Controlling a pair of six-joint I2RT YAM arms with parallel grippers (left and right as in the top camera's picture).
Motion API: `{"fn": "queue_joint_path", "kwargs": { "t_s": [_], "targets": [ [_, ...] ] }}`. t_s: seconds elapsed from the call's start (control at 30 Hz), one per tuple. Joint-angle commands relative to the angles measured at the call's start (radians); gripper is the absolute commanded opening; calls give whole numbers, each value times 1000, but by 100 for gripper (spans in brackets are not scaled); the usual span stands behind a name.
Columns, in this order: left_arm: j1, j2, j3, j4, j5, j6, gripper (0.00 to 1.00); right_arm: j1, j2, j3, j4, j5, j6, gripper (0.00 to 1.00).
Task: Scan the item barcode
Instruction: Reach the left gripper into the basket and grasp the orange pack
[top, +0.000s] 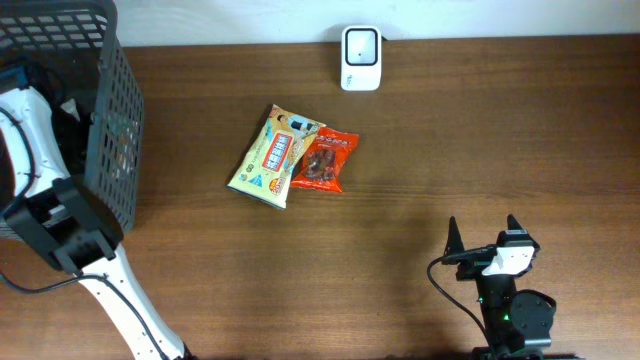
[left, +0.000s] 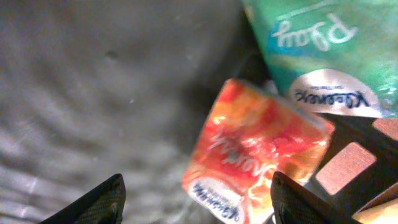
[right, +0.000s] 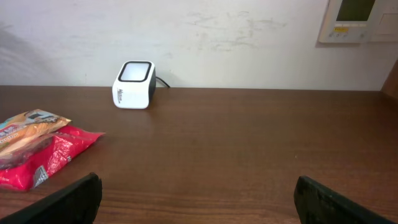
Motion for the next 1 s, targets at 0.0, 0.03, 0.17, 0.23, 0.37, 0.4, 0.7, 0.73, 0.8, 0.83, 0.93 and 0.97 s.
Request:
{"fn": "queue_joint_path", "kwargs": {
  "t_s": [0.0, 0.03, 0.17, 0.23, 0.37, 0.4, 0.7, 0.73, 0.8, 0.83, 0.93, 0.97],
  "targets": [
    [-13, 7, -31, 25, 14, 27, 73, -4, -5, -6, -6, 11, 5, 98],
    [-13, 7, -35, 29, 14, 27, 73, -4, -5, -6, -6, 11, 5, 98],
    [-13, 7, -73, 47, 14, 27, 74, -4, -5, -6, -6, 11, 5, 98],
    [-13, 7, -115, 63, 14, 28, 76, -4, -5, -6, -6, 11, 5, 98],
    [-13, 7, -175, 79, 13, 42, 63, -4, -5, -6, -6, 11, 5, 98],
    [-13, 7, -176, 79, 14, 42, 46, -4, -5, -6, -6, 11, 5, 98],
    [-7, 4, 11, -28, 14, 41, 15, -4, -5, -6, -6, 11, 5, 98],
    [-6, 3, 69, -54, 14, 41, 13, -4, -5, -6, -6, 11, 5, 98],
    [-4, 3, 174, -99, 14, 41, 13, -4, -5, -6, -6, 11, 5, 98],
    [-3, 3, 249, -130, 14, 41, 13, -4, -5, -6, -6, 11, 5, 98],
    [-2, -17, 409, -151, 35, 41, 11, -4, -5, -6, -6, 11, 5, 98],
    [-2, -36, 436, -151, 44, 33, 12, -4, -5, -6, -6, 11, 5, 98]
  ]
}}
